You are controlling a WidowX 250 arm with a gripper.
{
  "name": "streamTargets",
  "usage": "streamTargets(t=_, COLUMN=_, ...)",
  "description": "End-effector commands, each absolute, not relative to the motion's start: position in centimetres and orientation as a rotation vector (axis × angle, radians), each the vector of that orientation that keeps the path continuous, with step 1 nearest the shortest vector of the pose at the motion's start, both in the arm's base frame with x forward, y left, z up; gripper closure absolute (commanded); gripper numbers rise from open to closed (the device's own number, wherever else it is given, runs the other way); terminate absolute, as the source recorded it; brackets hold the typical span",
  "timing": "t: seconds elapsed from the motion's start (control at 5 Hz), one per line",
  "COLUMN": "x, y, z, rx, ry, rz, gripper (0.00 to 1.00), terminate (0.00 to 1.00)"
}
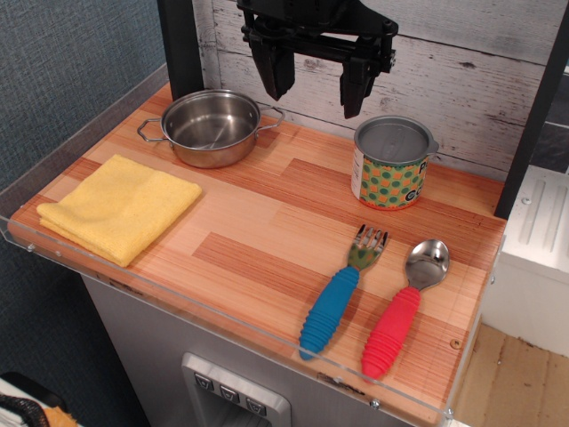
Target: Move the yellow cloth to the left of the blue fork
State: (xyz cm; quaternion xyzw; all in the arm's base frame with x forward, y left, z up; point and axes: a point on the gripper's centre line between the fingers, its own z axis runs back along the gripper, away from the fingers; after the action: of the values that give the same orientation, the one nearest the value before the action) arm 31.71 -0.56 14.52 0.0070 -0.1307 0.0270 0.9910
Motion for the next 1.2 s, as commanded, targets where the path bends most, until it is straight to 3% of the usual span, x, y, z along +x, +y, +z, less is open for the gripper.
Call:
streamTargets(t=0.0, x=31.7, y=-0.6, z=14.5, rx=0.014, ry=-0.262, rz=0.054, gripper=0.0, terminate=0.0)
streamTargets(t=0.4, x=32.2, y=5.1, z=11.6, rx=0.043, ry=-0.157, rz=0.218, gripper=0.0, terminate=0.0)
streamTargets(t=0.8, x=29.0, y=11.2, z=7.0, rx=0.16, ry=-0.065, rz=0.335, gripper=0.0, terminate=0.0)
streamTargets(t=1.0, x=27.2, y=13.3, z=5.8, rx=0.182, ry=-0.051, rz=0.374, gripper=0.0, terminate=0.0)
